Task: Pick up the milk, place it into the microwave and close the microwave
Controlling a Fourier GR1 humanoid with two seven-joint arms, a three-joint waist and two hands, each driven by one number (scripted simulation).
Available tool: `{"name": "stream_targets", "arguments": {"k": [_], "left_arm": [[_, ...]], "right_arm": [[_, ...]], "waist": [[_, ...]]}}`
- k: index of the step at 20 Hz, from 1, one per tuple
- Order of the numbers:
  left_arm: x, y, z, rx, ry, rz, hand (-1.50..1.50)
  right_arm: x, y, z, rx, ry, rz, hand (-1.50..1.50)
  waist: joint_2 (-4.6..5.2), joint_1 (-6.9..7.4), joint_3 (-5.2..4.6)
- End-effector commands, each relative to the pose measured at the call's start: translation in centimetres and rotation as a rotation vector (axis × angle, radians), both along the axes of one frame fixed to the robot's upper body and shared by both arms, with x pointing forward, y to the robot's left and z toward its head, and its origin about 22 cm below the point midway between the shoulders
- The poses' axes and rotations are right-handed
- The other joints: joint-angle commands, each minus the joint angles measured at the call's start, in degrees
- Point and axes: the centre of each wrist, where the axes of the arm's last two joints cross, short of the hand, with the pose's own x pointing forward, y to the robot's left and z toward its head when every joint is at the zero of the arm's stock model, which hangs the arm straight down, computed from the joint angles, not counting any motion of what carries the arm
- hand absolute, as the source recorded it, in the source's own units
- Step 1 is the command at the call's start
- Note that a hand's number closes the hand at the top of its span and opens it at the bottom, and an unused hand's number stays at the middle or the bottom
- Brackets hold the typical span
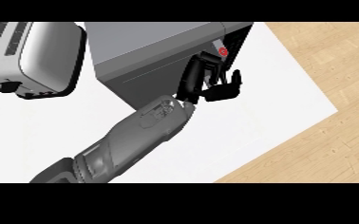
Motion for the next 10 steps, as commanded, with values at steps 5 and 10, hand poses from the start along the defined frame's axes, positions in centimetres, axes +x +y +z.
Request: {"name": "stream_targets", "arguments": {"k": [5,10], "left_arm": [[2.3,0.6,0.0,-0.032,0.103,0.208,1.50],[3.4,2.5,-0.4,0.022,0.097,0.191,1.50]], "right_arm": [[-0.2,-1.4,1.1,0.016,-0.020,-0.051,-1.50],[-0.6,-2.1,1.5,0.030,-0.031,-0.093,-1.50]], "waist": [[0.40,3.01,-0.08],[0.50,5.00,-0.06]]}}
